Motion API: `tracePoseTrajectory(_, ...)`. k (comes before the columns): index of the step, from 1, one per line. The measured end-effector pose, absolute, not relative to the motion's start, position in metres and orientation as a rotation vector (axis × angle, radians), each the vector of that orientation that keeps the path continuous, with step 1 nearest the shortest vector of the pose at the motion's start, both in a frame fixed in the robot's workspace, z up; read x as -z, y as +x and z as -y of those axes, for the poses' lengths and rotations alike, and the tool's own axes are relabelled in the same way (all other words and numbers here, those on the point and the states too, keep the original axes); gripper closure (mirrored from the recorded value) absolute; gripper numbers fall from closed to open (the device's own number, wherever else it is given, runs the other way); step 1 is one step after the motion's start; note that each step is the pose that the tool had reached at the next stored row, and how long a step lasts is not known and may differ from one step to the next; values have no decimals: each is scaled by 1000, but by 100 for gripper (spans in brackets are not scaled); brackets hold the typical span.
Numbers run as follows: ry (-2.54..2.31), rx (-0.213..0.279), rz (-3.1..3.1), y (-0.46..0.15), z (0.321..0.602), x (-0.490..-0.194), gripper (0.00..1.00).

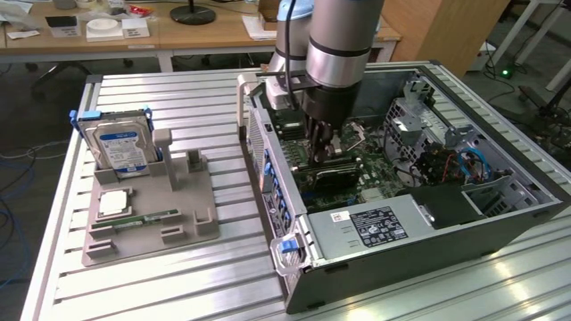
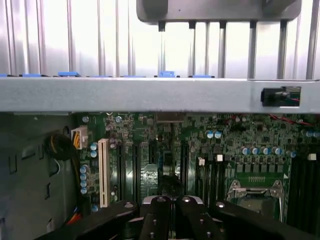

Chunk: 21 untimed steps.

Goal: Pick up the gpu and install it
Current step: 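Press down on the gpu until it lock into place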

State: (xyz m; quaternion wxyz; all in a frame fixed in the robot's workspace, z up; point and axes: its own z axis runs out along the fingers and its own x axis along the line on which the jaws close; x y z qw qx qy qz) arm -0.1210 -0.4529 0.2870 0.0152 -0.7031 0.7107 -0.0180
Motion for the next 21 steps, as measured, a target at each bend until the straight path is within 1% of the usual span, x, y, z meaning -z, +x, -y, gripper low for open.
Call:
tracePoseTrajectory(8,-2187,65,-2211,-125,451,-300,89)
tracePoseTrajectory(21,-2187,66,-2210,-153,445,-301,89)
